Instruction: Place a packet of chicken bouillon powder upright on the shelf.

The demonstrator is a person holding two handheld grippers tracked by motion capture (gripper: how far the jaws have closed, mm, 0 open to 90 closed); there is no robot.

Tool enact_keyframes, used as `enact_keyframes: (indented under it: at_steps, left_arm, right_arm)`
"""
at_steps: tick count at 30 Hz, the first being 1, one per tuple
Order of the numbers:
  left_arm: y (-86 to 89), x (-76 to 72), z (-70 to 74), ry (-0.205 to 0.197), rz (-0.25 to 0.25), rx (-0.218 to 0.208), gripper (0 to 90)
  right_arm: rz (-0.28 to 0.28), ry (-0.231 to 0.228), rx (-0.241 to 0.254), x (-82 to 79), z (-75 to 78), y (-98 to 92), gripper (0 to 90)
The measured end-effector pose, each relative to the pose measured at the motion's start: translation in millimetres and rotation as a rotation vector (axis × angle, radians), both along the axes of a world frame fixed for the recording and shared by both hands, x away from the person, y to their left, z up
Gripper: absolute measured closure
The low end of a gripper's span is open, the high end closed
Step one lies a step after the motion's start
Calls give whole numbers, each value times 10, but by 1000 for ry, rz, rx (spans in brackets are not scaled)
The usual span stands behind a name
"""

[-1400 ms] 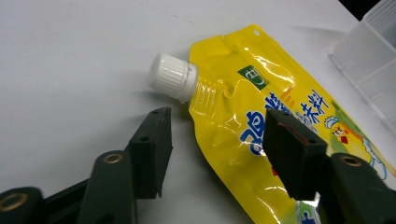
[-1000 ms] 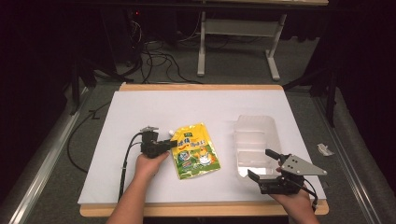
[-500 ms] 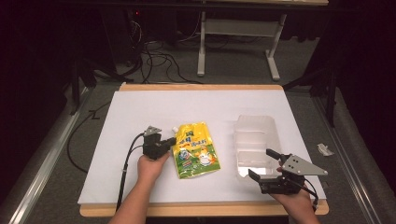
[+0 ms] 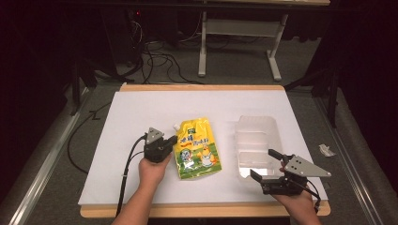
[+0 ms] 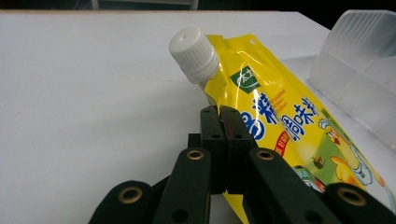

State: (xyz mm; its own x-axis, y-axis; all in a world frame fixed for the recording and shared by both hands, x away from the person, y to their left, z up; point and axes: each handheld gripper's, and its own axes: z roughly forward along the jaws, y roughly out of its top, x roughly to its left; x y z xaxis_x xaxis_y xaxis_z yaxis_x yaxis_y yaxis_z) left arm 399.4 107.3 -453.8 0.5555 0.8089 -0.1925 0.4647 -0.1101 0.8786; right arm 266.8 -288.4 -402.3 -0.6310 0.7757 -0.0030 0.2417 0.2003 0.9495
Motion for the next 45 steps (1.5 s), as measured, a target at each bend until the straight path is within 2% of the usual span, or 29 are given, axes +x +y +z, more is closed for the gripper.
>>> enact_keyframes:
  at_steps: [3,4,5,10,13,18,23,31,35,37,40,45]
  left_arm:
    - [-13,-81,58,-41,1,8,899]
    - [-22,-144,103,-72,-1,13,899]
    - [-22,-144,103,-72,-1,13,899]
    - [-23,-317,218,-146,-25,21,900]
    - [-32,-400,261,-176,-31,29,900]
    - [-60,-535,321,-228,-39,46,900]
    - [-94,-657,381,-278,-52,55,900]
    - [-85,-895,441,-319,-89,76,900]
    - [-46,-1001,425,-320,-96,82,900]
    - [-40,-1049,419,-323,-97,71,900]
    - [-60,-1064,417,-334,-99,70,900]
    - [-59,-1092,418,-330,-113,45,900]
  right_arm:
    - [-4,-5,5,-7,28,-8,53]
    - [-2,-8,5,-9,35,-10,44]
    - [-2,-8,5,-9,35,-10,44]
    - [-9,-9,-6,-17,54,-10,12]
    - [-1,6,-6,-6,49,-5,0]
    - [9,-4,-27,-24,67,24,1]
    - [13,-1,-22,-27,60,43,1]
    - [11,1,-1,-42,66,43,1]
    - [15,1,-1,-41,62,49,1]
    - [10,11,-5,-41,57,67,2]
    - [19,11,-5,-35,50,81,2]
    - [25,23,-7,-39,42,101,10]
